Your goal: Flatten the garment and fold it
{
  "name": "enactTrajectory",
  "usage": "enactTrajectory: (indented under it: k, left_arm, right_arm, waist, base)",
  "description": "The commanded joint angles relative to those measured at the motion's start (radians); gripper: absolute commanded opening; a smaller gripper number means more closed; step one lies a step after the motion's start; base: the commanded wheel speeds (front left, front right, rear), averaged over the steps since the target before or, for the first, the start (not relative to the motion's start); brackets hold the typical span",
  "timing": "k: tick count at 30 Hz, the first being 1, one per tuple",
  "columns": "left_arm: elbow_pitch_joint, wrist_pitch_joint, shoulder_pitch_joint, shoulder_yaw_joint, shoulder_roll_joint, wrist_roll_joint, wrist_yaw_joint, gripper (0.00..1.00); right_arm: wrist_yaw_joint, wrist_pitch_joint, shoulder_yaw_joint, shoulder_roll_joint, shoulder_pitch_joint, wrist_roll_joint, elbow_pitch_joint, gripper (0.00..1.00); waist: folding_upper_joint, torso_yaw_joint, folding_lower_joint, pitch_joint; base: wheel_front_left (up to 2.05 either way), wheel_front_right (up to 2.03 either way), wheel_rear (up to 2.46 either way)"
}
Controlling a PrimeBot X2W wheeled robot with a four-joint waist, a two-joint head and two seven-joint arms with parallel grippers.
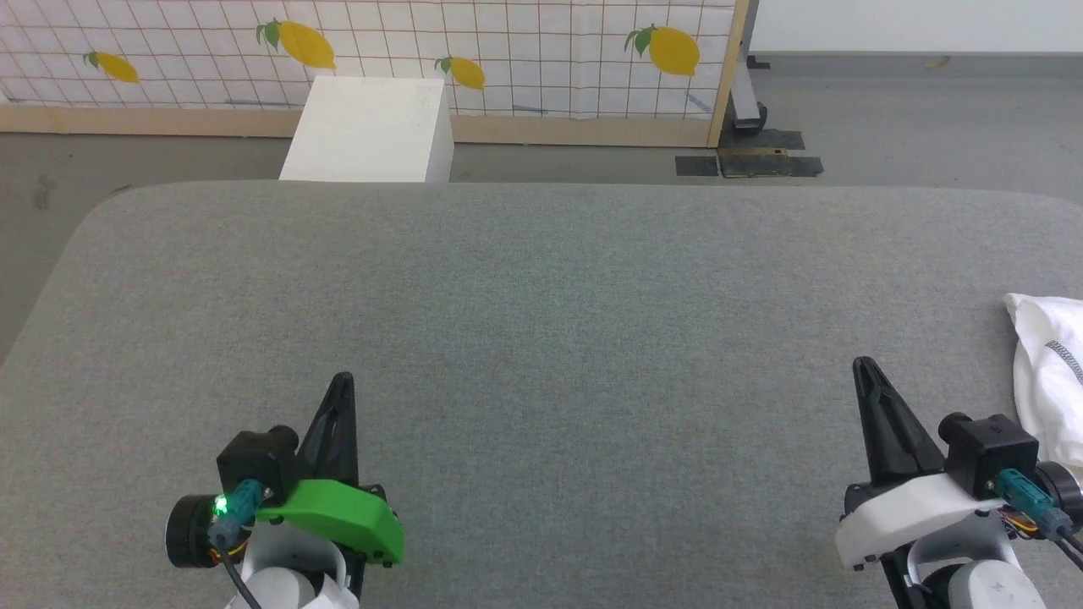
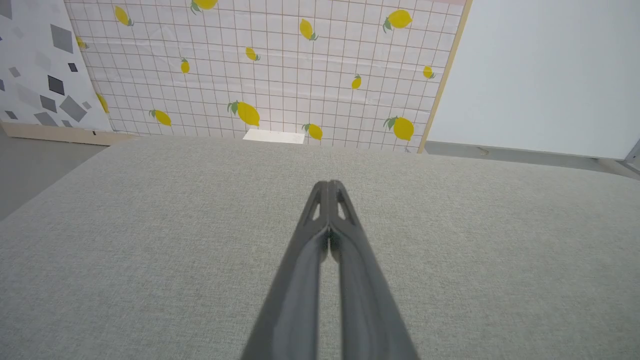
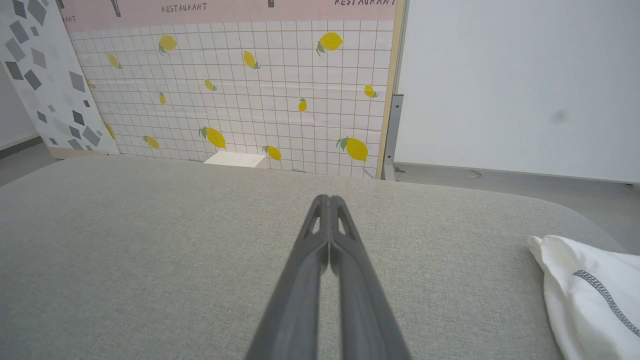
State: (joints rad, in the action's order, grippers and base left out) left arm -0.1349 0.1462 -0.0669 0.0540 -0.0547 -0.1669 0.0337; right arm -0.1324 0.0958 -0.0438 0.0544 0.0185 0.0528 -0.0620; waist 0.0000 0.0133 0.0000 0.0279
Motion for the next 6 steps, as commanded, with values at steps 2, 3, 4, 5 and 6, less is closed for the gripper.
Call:
enactTrajectory:
  k: [2, 3, 4, 5, 6]
  left_arm:
    - [0.010, -0.008, 0.017, -0.005, 0.002, 0.014, -0.006, 0.00]
    - [0.012, -0.010, 0.017, -0.005, 0.002, 0.016, -0.007, 0.00]
    - [0.014, -0.012, 0.018, -0.006, 0.002, 0.018, -0.007, 0.00]
    - [0.016, -0.014, 0.019, -0.007, 0.002, 0.020, -0.007, 0.00]
    - [0.018, -0.016, 0.020, -0.008, 0.002, 0.023, -0.008, 0.00]
  right_arm:
    - [0.001, -0.005, 0.003, -0.002, -0.008, -0.010, 0.010, 0.00]
    - [0.001, -0.007, 0.004, -0.002, -0.009, -0.011, 0.011, 0.00]
    - [0.001, -0.008, 0.005, -0.002, -0.009, -0.012, 0.012, 0.00]
    - [0.001, -0.009, 0.005, -0.002, -0.009, -0.012, 0.012, 0.00]
    - [0.001, -0.011, 0.006, -0.002, -0.009, -0.013, 0.013, 0.00]
  waist:
    - [0.0000, 0.000, 0.0000, -0.001]
    - [0.0000, -0.001, 0.0000, -0.001]
    - [0.0000, -0.001, 0.0000, -0.002]
    - [0.0000, -0.001, 0.0000, -0.002]
    - [0.0000, -0.001, 0.0000, -0.003]
  base:
    - [0.00, 0.00, 0.00]
    - [0.00, 0.00, 0.00]
    - [0.00, 0.00, 0.00]
    - [0.00, 0.00, 0.00]
    - [0.00, 0.00, 0.00]
